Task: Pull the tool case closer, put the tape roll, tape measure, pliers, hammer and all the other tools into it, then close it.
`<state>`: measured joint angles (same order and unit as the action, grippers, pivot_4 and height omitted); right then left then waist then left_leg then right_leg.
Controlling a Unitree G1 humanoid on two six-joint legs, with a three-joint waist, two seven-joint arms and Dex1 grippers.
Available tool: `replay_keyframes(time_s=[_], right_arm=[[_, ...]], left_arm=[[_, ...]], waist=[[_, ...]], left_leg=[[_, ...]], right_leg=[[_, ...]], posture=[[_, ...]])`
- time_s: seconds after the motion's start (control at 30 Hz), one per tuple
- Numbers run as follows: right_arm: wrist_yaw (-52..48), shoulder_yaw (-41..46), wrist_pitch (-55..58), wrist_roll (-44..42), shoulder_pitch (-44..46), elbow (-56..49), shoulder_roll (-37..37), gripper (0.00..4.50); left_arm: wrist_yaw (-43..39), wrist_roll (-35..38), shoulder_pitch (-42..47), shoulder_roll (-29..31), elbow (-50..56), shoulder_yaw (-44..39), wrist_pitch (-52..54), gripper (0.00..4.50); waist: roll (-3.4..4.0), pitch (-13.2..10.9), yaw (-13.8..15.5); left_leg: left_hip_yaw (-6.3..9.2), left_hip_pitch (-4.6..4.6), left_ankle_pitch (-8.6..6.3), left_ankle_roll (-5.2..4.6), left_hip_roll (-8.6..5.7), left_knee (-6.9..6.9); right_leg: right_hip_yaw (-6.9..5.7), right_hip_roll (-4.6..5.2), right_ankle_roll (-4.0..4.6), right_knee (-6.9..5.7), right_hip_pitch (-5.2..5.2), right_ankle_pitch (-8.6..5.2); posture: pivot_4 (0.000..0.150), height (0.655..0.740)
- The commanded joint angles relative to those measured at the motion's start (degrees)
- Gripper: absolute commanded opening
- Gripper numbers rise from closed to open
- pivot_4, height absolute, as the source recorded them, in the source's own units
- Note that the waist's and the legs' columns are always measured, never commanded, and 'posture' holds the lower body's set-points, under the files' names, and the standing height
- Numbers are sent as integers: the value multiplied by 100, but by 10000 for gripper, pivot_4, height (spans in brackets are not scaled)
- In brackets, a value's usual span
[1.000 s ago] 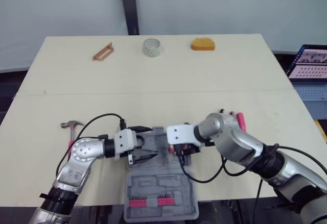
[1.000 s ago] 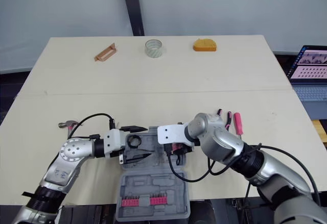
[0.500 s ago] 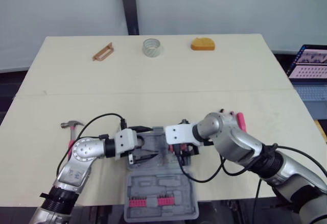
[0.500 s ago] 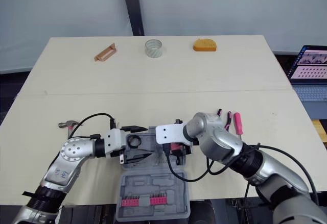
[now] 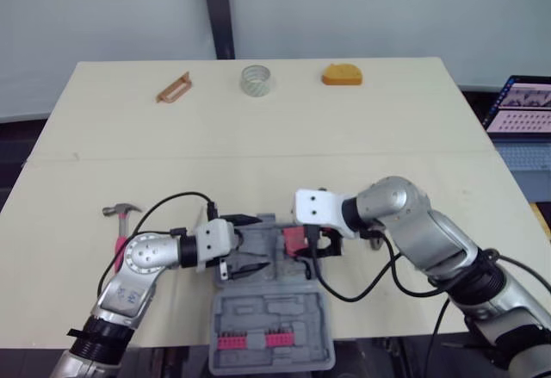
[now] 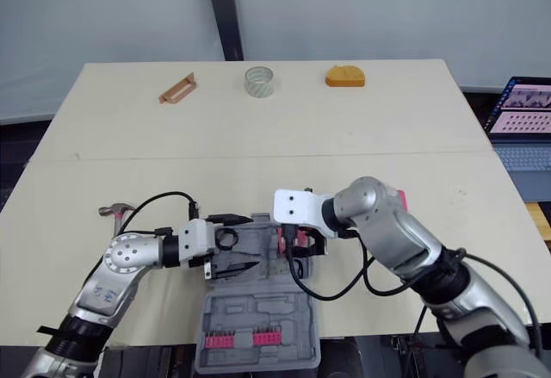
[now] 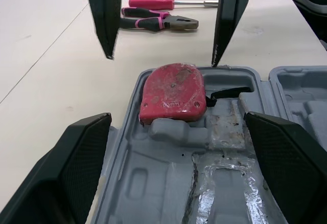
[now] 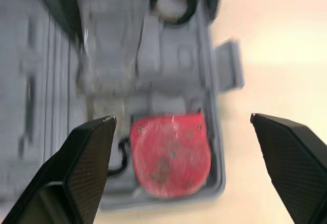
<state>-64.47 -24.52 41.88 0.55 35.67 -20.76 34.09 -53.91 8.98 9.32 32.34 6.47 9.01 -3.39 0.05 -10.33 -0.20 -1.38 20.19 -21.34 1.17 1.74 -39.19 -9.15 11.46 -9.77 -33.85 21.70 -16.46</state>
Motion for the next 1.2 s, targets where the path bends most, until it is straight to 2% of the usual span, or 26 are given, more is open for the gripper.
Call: replay_keyframes(time_s=[0.03,0.07,0.27,0.37,0.47,0.5,0.83,1.2], right_arm=[[-12,421,-372,-442,-306,115,32,32425],[19,442,-467,-478,-349,177,8,27333],[160,696,-981,-982,-623,592,-432,27333],[270,650,-1520,-833,-791,1020,-437,27333],[349,697,-1639,-862,-849,1267,-465,18842],[336,675,-1726,-849,-847,1300,-443,14782],[287,674,-2009,-927,-962,1506,-394,14782],[258,534,-2651,-707,-1118,2489,-442,14782]], left_arm=[[12,140,-33,31,238,-114,20,45000],[6,147,-29,38,237,-120,28,45000],[0,155,7,48,271,-107,100,45000],[-14,161,5,71,282,-123,114,45000],[-14,158,-6,93,296,-134,135,45000],[-18,162,-10,103,300,-140,140,45000],[0,142,-3,79,304,-121,159,45000],[-16,138,3,110,291,-143,143,45000]], waist=[[0,0,15],[0,0,11],[0,0,-6],[0,0,6],[0,0,16],[0,0,8],[0,0,10],[0,0,2]], left_leg=[[0,0,0,0,0,0],[0,0,0,0,0,0],[0,-2,0,0,0,2],[0,-2,0,0,0,2],[0,-1,0,0,-1,-1],[0,-1,0,0,0,-2],[0,-2,0,0,0,0],[0,-3,0,0,0,0]], right_leg=[[0,0,0,0,0,0],[0,0,0,0,-1,0],[0,-1,0,0,0,0],[0,-1,0,0,-1,0],[0,0,0,1,-3,0],[0,0,0,1,-3,0],[0,-1,0,0,-2,0],[0,-1,0,0,-3,0]], posture=[[1500,7400],[1500,7400],[1500,7400],[1500,7400],[1500,7400],[1500,7400],[1500,7400],[1500,7400]])
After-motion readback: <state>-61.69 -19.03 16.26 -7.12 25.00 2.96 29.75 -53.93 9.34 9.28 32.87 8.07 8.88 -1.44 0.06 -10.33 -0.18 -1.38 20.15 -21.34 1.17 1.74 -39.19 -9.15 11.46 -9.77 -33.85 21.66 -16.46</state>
